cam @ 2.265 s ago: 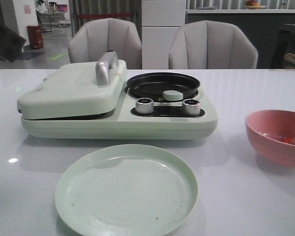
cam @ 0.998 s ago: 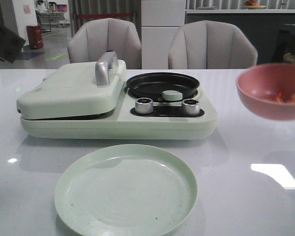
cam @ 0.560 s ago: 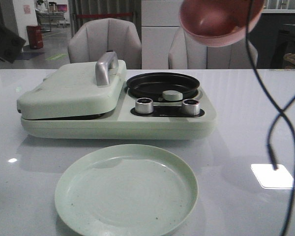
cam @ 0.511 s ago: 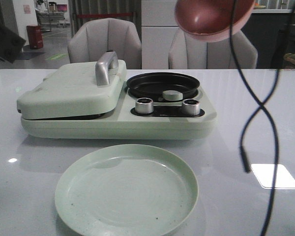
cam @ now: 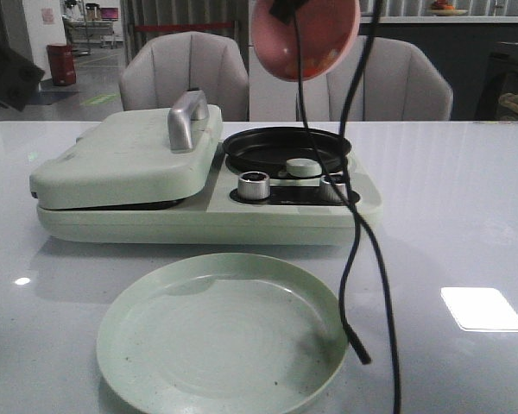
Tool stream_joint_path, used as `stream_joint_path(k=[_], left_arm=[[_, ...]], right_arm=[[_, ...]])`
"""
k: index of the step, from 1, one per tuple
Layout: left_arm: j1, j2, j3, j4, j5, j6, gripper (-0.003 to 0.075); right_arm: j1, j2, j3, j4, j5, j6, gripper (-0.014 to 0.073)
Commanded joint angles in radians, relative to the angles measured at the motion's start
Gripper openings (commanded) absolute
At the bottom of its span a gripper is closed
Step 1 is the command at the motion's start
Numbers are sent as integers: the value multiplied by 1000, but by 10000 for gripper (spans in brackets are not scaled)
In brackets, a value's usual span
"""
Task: Make breakfast with bread and shrimp
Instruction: 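Lift the pink bowl and carry it over the black pan, then tilt the pink bowl to pour the shrimp into the pan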
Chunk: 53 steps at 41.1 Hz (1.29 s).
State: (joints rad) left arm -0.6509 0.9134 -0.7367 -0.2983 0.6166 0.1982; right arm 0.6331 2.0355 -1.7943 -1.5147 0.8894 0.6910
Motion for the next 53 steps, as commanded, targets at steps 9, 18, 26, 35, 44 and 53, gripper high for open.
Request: stream_joint_path(k=[9,18,26,35,44,53], left_arm=[[-7,-13,-30,-13,-72,-8,101],[-7,-13,-30,-13,-77,-8,101],[-7,-13,-30,-13,-93,-8,101],[-7,-13,-30,-13,-107,-8,101],[-7,-13,-30,-13,-112,-8,101],[-7,-13,-30,-13,-117,-8,101]], right_arm=[[10,-2,-50,-297,119,67,45],[29,-8,-50,-297,148,70,45],[35,-8,-64,-297,145,39,45],[35,-8,-138,-297,139,-25,45],[36,-7,-178,-297,138,-91,45],[36,43,-176,-297,137,-99,45]])
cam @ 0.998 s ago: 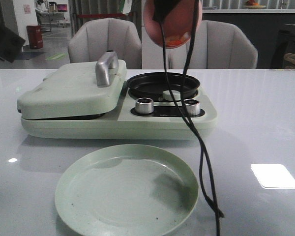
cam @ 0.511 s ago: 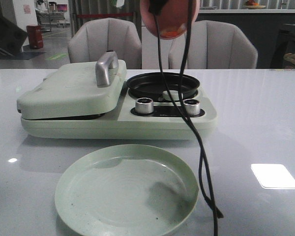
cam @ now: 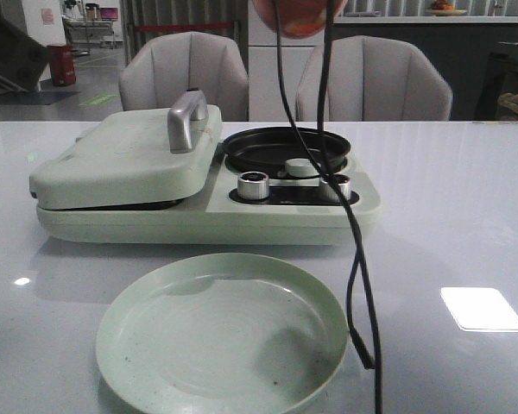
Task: Make breakfast with bread and shrimp
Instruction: 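Tilt the pink bowl to pour the shrimp into the pan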
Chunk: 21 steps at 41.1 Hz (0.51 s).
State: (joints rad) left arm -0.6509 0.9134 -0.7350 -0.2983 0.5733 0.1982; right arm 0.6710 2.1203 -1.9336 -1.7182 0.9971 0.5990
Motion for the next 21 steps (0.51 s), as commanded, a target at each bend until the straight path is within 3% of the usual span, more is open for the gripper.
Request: stream_joint_path(k=[1,15,21], left_arm=[[-7,-13,-32,-13,-73,-8,101],[-7,-13,-32,-13,-73,-8,101],[-7,-13,-32,-13,-73,-8,101]], right_arm=[[-2,-34,-37,-93,30,-7,45],[-1,31,-37,-93,36,-6,45],[4,57,-37,-93,90,-77,45]])
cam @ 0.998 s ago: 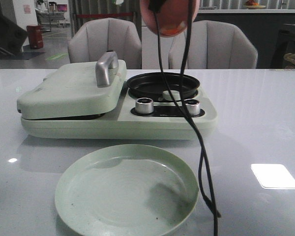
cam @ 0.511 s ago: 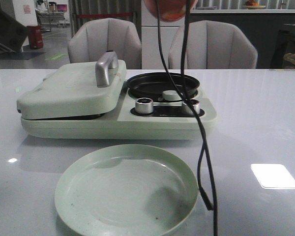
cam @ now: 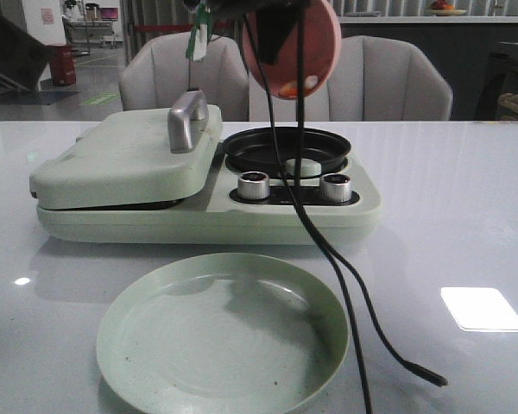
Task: Make breakfast with bread and shrimp
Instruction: 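Tilt the pink bowl to pour the shrimp into the pan, then carry the pink bowl back and set it on the table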
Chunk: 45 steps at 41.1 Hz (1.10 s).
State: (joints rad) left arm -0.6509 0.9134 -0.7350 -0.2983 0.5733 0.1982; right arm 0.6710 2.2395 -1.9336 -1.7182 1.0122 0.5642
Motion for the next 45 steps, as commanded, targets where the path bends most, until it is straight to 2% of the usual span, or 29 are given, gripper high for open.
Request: stream_joint_path(k=[1,14,26,36,41,45], left_arm=[[-7,-13,-32,-13,-71,-8,101],[-7,-13,-32,-13,-69,-8,101],[-7,-13,-32,-13,-67,-8,101],[-7,-13,-32,-13,-67,-8,101],[-7,-13,-32,-13,-65,-8,101],[-7,-13,-32,-13,-65,-8,101]], right_arm=[[5,-62,-37,-93,85,-66,45],[11,-126,-40,-93,121,-96,45],[11,-153,-45,-93,63,-136,45],[8,-156,-50,-91,101,-130,45],[3,-193,-48,22,137,-118,45],[-26,-264,-47,258,128,-118,45]])
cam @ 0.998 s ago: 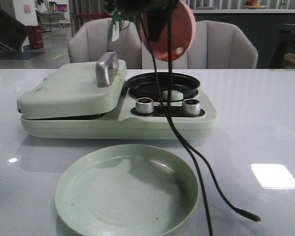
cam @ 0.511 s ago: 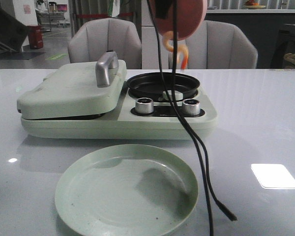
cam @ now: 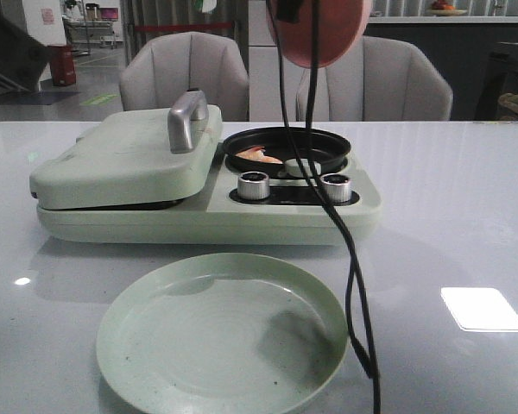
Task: Make breakfast with bread and shrimp
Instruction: 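Carry the pink bowl back and set it on the table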
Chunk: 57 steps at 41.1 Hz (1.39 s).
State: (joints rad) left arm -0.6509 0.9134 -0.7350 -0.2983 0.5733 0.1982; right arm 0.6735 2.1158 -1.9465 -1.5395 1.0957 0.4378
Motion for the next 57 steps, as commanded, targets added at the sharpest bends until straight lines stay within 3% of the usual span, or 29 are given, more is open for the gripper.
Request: stream_joint_path(k=[1,8,21,25,32,37,40,57], left_arm=[[-7,-13,-32,-13,-65,-8,101],[-7,-13,-32,-13,-65,-8,101],[-7,-13,-32,-13,-65,-8,101],[-7,-13,-32,-13,-65,-8,101],[-7,-13,-32,-13,-65,-8,101],[-7,-13,-32,-13,-65,-8,101],[-7,-13,-32,-13,-65,-8,101],[-7,-13,-32,-13,-65,-8,101]], right_arm=[[-44,-159,-30,138,39,8,45],[-191,-331,100,521,-52,8,45],[-513,-608,579,954,-282,-6,45],[-601,-627,684,1103,-327,-95,45],[-728,-621,805,1490,-383,-369,45],[-786,-621,868,1689,-427,-533,45],[-806,-621,893,1736,-451,-578,45],[-823,-517,913,1722,-518,-579,45]])
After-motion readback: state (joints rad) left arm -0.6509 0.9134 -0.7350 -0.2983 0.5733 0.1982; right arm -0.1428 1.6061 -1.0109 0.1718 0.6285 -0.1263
